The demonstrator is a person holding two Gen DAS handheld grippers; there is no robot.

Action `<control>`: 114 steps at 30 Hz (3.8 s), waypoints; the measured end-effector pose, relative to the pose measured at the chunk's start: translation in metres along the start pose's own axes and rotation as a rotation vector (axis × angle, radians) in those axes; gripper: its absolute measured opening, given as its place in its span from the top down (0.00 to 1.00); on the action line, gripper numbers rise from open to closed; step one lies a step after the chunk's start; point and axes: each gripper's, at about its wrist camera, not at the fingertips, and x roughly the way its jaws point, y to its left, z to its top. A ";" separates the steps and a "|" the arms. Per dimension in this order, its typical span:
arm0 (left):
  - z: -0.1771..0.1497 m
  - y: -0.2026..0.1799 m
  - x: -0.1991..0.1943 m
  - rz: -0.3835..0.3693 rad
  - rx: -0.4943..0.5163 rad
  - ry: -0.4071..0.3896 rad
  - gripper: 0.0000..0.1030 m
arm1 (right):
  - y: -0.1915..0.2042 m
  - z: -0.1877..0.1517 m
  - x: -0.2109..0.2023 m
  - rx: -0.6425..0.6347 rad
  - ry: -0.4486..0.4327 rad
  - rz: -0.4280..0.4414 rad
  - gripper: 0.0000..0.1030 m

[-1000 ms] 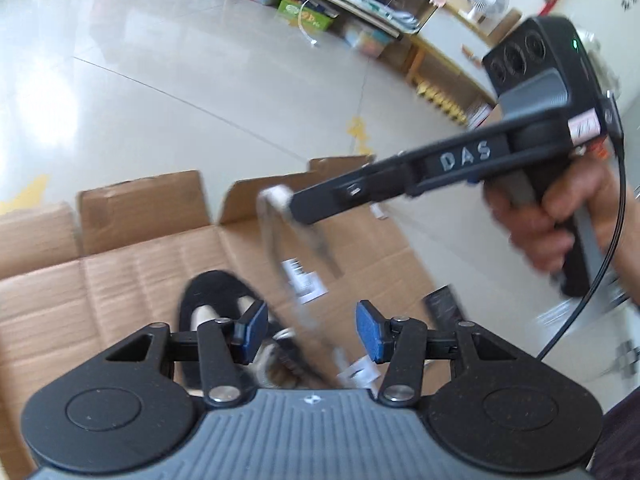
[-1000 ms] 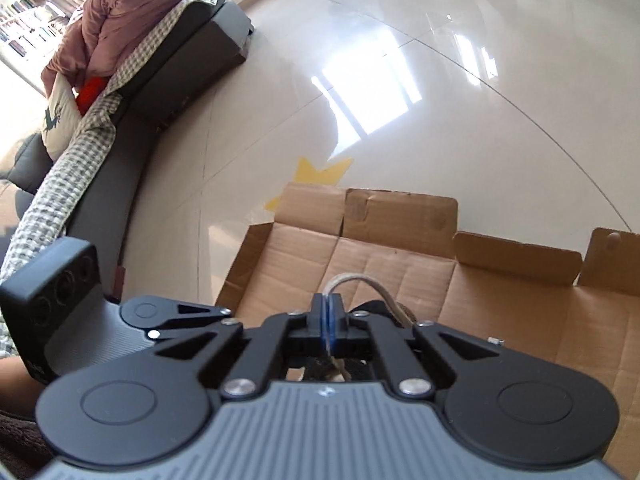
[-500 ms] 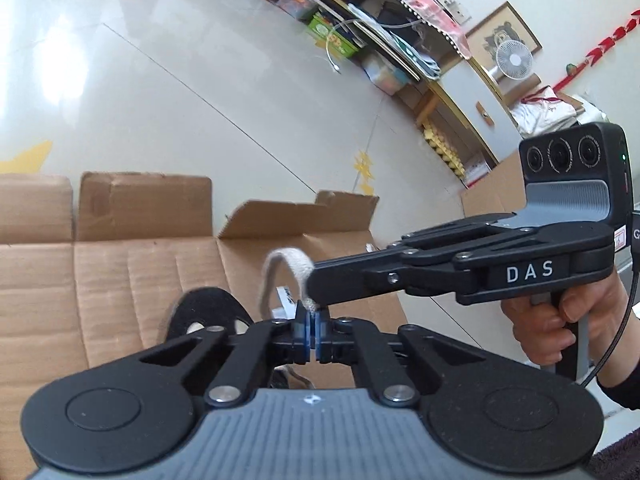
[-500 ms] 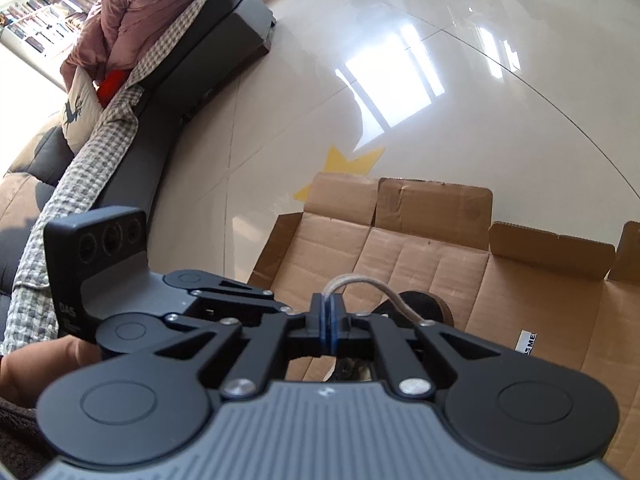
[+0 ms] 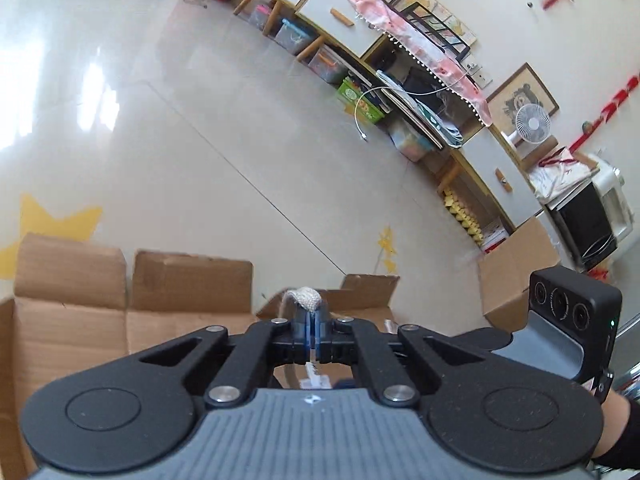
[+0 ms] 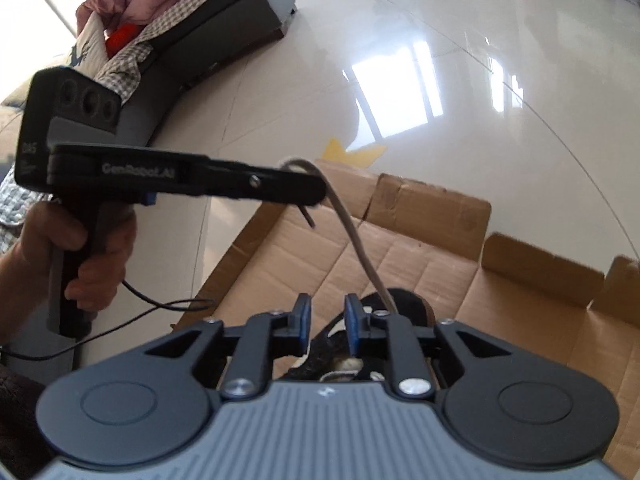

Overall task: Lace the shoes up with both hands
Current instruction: 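Grasp the cream lace with the left gripper beside the right gripper, then pull the cream lace up and away from the sneaker with the left gripper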

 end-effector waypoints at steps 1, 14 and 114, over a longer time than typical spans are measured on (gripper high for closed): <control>-0.002 0.001 0.001 -0.008 -0.015 0.011 0.99 | 0.008 0.003 -0.001 -0.055 -0.028 -0.011 0.79; -0.009 -0.002 -0.001 0.021 0.110 0.111 0.73 | 0.034 0.003 0.010 -0.340 0.014 -0.085 0.98; 0.011 -0.189 -0.226 0.871 1.781 0.605 0.98 | 0.111 0.009 -0.060 -0.422 0.004 -0.154 0.52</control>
